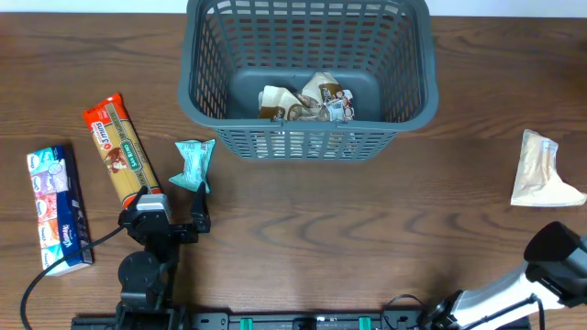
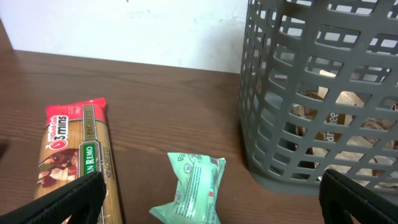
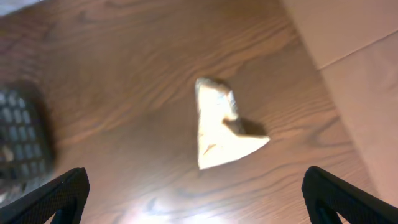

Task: Pack container
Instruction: 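Move the right gripper to the cream pouch and grasp it, then carry the cream pouch into the basket and open the right gripper, then reach the left gripper to the red spaghetti package and grasp it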

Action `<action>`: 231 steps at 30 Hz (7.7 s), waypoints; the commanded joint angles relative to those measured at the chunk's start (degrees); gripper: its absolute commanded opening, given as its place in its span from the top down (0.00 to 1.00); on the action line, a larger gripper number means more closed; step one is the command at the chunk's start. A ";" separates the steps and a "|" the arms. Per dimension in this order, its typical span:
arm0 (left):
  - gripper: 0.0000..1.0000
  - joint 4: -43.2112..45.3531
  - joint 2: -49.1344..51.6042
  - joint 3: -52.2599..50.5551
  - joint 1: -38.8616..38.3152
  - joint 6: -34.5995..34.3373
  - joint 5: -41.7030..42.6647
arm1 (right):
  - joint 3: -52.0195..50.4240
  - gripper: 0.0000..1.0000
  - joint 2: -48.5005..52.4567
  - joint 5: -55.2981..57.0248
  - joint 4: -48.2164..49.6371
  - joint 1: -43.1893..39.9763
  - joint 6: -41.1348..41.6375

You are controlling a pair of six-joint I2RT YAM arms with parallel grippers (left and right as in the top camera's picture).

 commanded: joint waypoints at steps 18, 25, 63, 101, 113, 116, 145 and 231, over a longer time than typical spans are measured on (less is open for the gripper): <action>0.01 -1.99 0.00 -1.14 -0.17 -0.35 -1.75 | -56.57 0.01 -33.70 -1.62 2.89 1.49 2.38; 0.02 -1.99 0.00 -1.14 -0.17 -0.33 -1.75 | -70.60 0.01 -39.50 10.67 17.31 1.46 -0.37; 0.02 -2.14 0.02 -1.14 -0.17 -0.79 -1.73 | -72.32 0.01 -0.83 9.79 61.20 0.33 -25.88; 0.01 -2.12 0.02 -1.14 -0.17 -3.13 -1.75 | -65.48 0.99 0.09 -1.95 65.11 7.63 -6.01; 0.02 -2.12 0.02 -1.14 -0.17 -3.13 -1.73 | -40.68 0.99 -13.60 -2.56 54.77 24.70 -6.73; 0.01 -2.10 0.02 -1.14 -0.17 -3.13 -1.73 | -36.22 0.99 -14.51 -2.62 49.92 32.15 -13.66; 0.02 -2.12 0.02 -1.14 -0.17 -3.08 -1.77 | -33.70 0.68 8.70 -17.62 24.35 59.87 -43.78; 0.02 -60.52 100.69 84.41 23.58 0.76 -1.07 | -37.44 0.01 6.75 -2.82 32.81 19.15 2.97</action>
